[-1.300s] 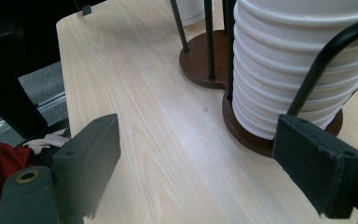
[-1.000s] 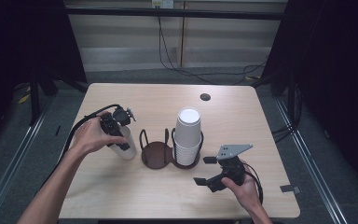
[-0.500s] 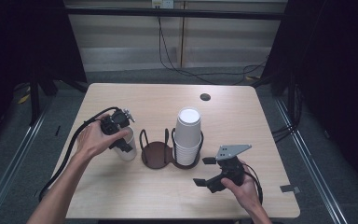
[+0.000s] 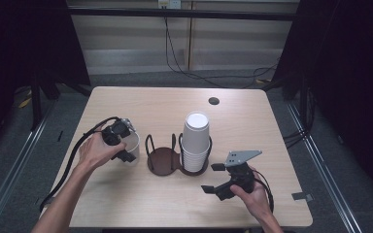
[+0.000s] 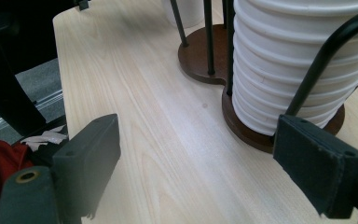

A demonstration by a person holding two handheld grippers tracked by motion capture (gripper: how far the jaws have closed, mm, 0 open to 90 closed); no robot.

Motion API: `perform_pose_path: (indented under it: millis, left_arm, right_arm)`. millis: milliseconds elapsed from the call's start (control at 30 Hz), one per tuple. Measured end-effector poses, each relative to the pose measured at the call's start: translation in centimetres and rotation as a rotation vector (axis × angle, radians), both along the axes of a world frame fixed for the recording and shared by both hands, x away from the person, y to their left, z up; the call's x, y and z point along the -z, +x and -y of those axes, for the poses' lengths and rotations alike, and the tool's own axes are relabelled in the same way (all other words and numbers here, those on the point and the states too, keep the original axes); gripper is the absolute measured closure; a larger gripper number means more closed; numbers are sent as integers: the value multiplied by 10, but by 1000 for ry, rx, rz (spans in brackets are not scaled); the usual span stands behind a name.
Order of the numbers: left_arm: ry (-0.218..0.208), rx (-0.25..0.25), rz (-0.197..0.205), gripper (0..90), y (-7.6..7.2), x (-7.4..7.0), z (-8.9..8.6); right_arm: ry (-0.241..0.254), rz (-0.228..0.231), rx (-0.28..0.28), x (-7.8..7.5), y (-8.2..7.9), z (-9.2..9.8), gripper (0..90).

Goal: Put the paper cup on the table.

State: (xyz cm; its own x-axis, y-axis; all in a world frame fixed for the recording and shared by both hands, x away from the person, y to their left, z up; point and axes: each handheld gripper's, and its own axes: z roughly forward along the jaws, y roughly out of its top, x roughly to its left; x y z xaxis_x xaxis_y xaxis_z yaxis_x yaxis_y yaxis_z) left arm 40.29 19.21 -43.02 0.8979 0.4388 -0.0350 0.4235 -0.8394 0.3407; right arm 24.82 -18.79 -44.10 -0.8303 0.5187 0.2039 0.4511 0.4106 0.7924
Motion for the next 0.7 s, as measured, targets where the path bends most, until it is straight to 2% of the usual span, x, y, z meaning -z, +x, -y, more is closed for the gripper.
perform_pose_path:
  millis: [100,333,433,500,567,600,700]
  left_arm:
    - [-14,23,2,43,-3,2,-5]
    - [-59,5,-2,72,-9,9,-22]
    - [-46,5,-2,65,-11,11,-26]
    - [-77,-15,12,65,-13,11,-29]
    - [-96,-15,8,68,-16,11,-31]
    - [-88,-4,16,70,-16,10,-32]
    - [-117,-22,23,75,-22,9,-37]
  right_arm:
    - [-1,0,1,0,0,0,149]
    - [0,2,12,0,1,1,149]
    - [-2,3,12,0,0,1,149]
    - [-1,1,12,0,1,1,149]
    - [0,0,10,0,1,1,148]
    - [-4,-1,10,0,1,1,148]
    - [-32,5,10,1,0,-2,148]
